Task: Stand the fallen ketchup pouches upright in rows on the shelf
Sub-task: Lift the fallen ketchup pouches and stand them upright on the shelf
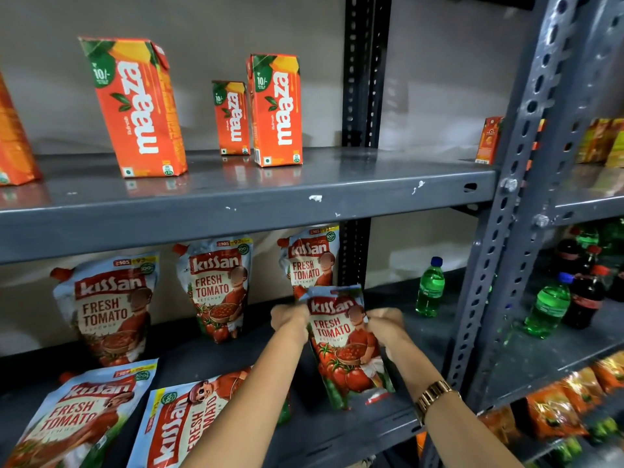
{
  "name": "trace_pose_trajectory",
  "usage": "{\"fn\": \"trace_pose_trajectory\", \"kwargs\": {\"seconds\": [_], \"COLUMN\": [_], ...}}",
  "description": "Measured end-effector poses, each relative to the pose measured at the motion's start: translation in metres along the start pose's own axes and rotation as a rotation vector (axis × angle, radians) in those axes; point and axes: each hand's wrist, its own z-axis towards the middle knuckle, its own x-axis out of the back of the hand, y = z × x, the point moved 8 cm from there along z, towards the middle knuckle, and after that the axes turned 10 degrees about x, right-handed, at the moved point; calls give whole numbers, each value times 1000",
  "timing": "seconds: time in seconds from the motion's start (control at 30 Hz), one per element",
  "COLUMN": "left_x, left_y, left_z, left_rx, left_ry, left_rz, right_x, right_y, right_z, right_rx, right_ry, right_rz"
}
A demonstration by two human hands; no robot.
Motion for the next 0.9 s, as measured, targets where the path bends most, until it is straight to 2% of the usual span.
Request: {"fn": "trace_pose_trajectory", "kwargs": {"seconds": [0.17, 0.33, 0.43, 0.63, 0.73, 0.83, 0.9], "left_x": [-5, -23, -30, -25, -19, 5, 29], "left_y": [31, 35, 30, 28, 26, 29, 30], "left_z": [-24, -38, -42, -41, -30, -23, -18], "left_rx": [-172, -312, -407, -421, -400, -390, -359], "left_ry": [70, -47, -108, -158, -194, -108, -7], "left_rz": [-54, -16, 100, 149, 172, 159, 132], "right_x": [19, 39, 46, 42, 38, 41, 42], "right_y": [-17, -9, -9, -6, 0, 5, -3], "right_z": [1, -1, -5, -7, -16, -32, -45], "right_rx": [86, 158, 199, 214, 223, 242, 358], "right_ry": [113, 260, 283, 260, 300, 365, 420], "right_rz": [150, 176, 194, 172, 165, 20, -85]}}
